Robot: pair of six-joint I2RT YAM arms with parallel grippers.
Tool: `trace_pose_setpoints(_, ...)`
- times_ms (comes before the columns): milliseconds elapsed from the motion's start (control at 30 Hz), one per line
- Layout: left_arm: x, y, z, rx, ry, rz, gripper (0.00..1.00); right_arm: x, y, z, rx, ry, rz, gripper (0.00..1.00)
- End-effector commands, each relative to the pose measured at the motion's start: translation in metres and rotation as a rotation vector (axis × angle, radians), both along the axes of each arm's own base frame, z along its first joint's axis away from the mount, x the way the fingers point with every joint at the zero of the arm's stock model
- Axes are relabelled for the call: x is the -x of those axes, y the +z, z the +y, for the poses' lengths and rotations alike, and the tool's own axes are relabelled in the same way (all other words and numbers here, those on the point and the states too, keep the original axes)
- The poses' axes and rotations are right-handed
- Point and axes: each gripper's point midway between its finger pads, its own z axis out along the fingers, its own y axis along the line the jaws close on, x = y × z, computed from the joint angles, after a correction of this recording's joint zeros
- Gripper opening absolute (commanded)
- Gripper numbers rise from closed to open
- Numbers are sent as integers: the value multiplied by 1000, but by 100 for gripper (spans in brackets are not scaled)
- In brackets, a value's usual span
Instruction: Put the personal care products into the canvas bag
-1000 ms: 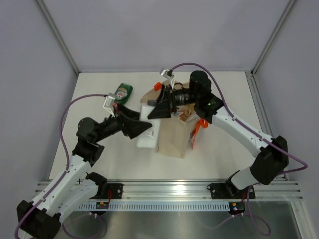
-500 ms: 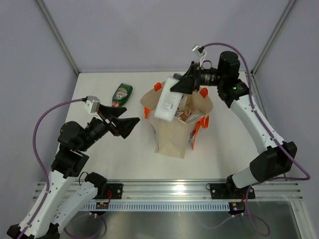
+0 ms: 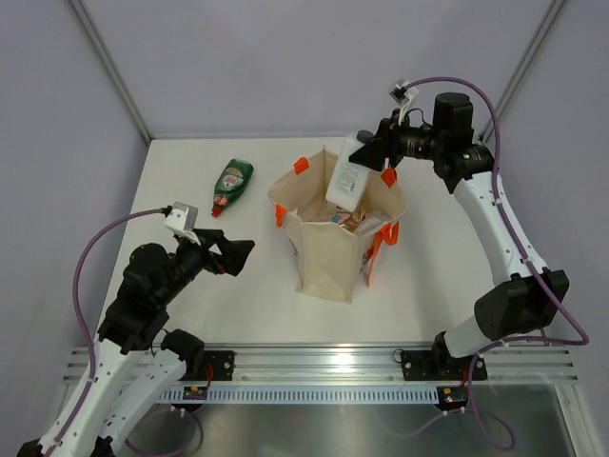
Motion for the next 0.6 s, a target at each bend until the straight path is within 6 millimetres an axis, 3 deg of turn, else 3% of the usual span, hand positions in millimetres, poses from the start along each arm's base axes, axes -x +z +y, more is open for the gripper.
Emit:
trace_pose_setpoints(0, -2, -2, 8, -9, 43, -7, 99, -1, -24, 6, 30, 34, 11, 0)
trace_pose_setpoints(67, -1, -6, 10, -13, 52, 2, 99, 9, -44, 12, 73, 73, 31, 0)
trace_pose_setpoints(133, 0, -10, 12, -14, 60, 8, 99, 28, -56, 29, 102, 132, 54, 0)
trace_pose_setpoints(267, 2, -15, 13, -7, 67, 29, 99, 46, -77, 42, 149, 169, 79, 0)
trace_pose_setpoints(567, 7, -23, 8, 49, 55, 77, 99, 45, -120, 33, 254, 155, 132, 12)
